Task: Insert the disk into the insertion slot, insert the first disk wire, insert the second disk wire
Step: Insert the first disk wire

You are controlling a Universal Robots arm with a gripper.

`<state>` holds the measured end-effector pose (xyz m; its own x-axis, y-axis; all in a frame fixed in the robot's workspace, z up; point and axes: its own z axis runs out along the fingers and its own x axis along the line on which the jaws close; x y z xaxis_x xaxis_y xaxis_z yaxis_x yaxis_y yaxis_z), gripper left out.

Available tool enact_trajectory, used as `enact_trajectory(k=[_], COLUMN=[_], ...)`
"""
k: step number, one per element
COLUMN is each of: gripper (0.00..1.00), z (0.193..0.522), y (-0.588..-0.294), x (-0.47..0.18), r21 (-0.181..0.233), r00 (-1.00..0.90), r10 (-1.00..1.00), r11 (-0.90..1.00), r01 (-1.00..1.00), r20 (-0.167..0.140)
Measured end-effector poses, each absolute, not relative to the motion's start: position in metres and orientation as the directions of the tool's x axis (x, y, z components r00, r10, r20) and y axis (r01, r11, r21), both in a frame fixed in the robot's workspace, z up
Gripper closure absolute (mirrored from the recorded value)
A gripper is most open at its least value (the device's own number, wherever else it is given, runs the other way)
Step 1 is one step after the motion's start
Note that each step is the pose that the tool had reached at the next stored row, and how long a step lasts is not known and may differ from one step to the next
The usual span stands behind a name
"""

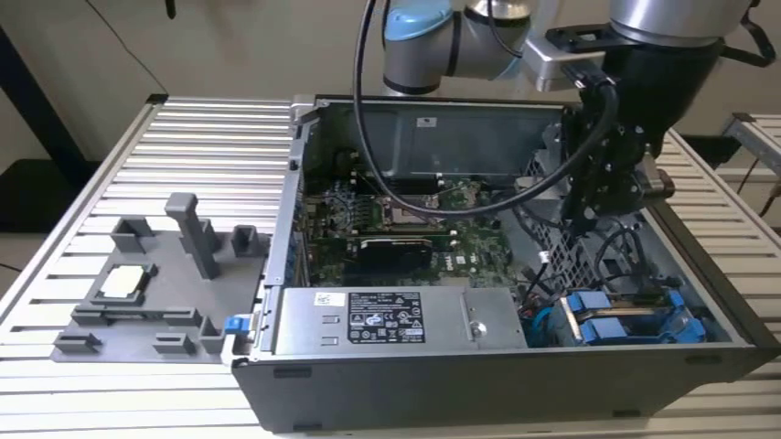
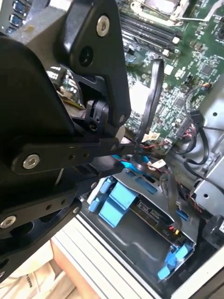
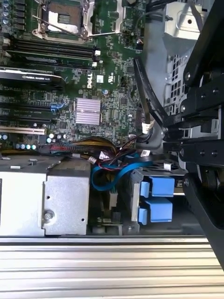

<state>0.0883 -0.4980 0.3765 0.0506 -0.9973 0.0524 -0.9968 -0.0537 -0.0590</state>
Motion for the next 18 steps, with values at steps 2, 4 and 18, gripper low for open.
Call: enact_trajectory(k=[2, 4, 18], gripper=[0.73, 0.73, 0.73], z=[0.375, 0.374, 0.364], y=[-0.497, -0.496, -0.493], x=[0.085, 0.082, 0.073], r21=[-0.077, -0.095, -0.149], r00=[0.05, 0.049, 0.049], r10=[-0.997, -0.997, -0.995], r11=[-0.054, -0.054, -0.062], r01=[-0.996, -0.994, -0.987], r20=[0.055, 0.06, 0.087])
